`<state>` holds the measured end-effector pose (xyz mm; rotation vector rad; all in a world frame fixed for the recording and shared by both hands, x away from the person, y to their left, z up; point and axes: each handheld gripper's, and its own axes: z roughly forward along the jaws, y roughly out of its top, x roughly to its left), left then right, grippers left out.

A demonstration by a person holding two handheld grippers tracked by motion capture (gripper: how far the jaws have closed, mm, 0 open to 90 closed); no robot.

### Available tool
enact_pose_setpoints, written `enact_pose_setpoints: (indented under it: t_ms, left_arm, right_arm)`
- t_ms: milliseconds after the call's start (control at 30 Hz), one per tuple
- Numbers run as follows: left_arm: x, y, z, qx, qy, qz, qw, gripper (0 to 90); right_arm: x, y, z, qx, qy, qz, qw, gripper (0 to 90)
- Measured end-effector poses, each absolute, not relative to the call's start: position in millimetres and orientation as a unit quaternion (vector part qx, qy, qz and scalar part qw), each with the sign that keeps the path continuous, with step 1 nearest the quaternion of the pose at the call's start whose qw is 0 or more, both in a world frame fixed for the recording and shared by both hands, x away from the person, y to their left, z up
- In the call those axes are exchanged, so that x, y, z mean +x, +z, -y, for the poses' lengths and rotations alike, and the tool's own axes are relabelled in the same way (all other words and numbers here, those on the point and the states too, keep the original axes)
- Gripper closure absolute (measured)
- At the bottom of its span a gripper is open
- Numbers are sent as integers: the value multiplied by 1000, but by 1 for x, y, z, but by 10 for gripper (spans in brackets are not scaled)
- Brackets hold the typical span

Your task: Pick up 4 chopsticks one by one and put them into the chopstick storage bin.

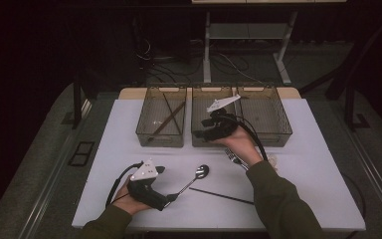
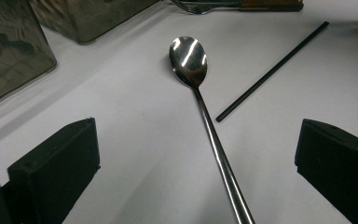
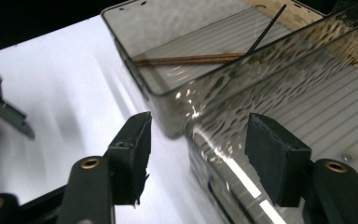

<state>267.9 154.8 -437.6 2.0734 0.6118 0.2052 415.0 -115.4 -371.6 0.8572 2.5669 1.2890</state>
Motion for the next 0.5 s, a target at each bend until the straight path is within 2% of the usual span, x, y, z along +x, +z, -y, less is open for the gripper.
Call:
enact_pose_setpoints:
  t_ms: [500]
  left_arm:
    - [268, -439, -154, 843, 81, -256, 465, 0]
  right_arm:
    - [380, -385, 152, 262, 430, -861, 67, 310]
